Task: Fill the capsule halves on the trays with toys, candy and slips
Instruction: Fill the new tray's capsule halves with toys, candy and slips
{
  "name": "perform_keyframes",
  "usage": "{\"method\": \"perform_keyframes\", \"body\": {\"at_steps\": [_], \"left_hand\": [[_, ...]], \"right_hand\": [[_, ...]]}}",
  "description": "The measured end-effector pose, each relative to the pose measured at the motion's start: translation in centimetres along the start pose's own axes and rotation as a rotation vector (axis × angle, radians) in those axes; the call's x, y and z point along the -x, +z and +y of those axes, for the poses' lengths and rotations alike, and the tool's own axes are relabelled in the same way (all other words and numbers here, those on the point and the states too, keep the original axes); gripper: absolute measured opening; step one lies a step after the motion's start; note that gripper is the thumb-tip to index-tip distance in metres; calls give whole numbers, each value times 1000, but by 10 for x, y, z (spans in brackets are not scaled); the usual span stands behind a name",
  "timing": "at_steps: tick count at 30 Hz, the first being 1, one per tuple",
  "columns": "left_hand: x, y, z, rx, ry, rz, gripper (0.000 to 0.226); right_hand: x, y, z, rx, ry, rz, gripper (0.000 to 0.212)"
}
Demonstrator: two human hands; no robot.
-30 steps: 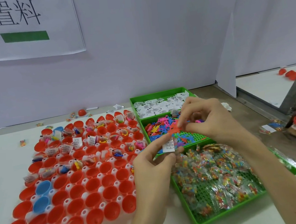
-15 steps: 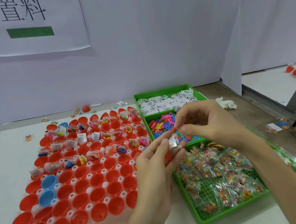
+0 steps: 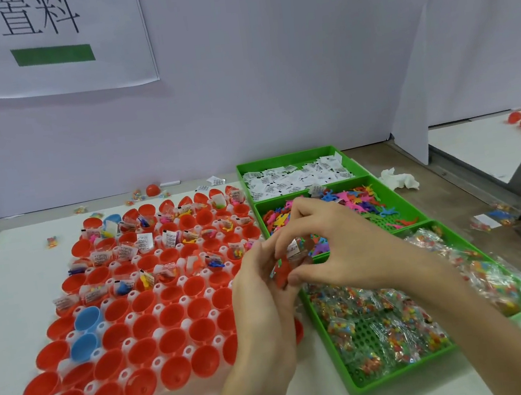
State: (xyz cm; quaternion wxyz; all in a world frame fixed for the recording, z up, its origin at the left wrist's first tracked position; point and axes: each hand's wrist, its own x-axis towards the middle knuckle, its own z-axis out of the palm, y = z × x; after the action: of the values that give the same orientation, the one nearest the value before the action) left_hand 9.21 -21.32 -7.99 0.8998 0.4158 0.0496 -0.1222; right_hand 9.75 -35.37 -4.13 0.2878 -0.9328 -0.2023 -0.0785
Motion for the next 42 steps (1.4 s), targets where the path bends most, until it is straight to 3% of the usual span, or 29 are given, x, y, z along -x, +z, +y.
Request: {"method": "perform_keyframes", "body": {"at_steps": [8, 13, 17, 23, 28, 35, 42], "left_hand": [[-2, 0, 1, -182, 133, -29, 35], [3, 1, -2, -399, 274, -120, 27], [2, -1, -4, -661, 428, -115, 39], [6, -1, -5, -661, 412, -136, 52], [8, 0, -4, -627, 415, -135, 59], [6, 0, 0, -397, 355, -37, 55], [5, -1, 0, -358, 405, 29, 37]], "right_hand": [[2, -18, 6, -425, 44, 136, 12], [3, -19, 12, -369, 91, 87, 13], [1, -16, 12, -352, 119, 126, 25], [2, -16, 11, -310, 131, 144, 36], [2, -18, 13, -191, 113, 57, 10], [4, -20, 9, -235, 27, 92, 11], [3, -13, 8, -325, 18, 177, 7]]}}
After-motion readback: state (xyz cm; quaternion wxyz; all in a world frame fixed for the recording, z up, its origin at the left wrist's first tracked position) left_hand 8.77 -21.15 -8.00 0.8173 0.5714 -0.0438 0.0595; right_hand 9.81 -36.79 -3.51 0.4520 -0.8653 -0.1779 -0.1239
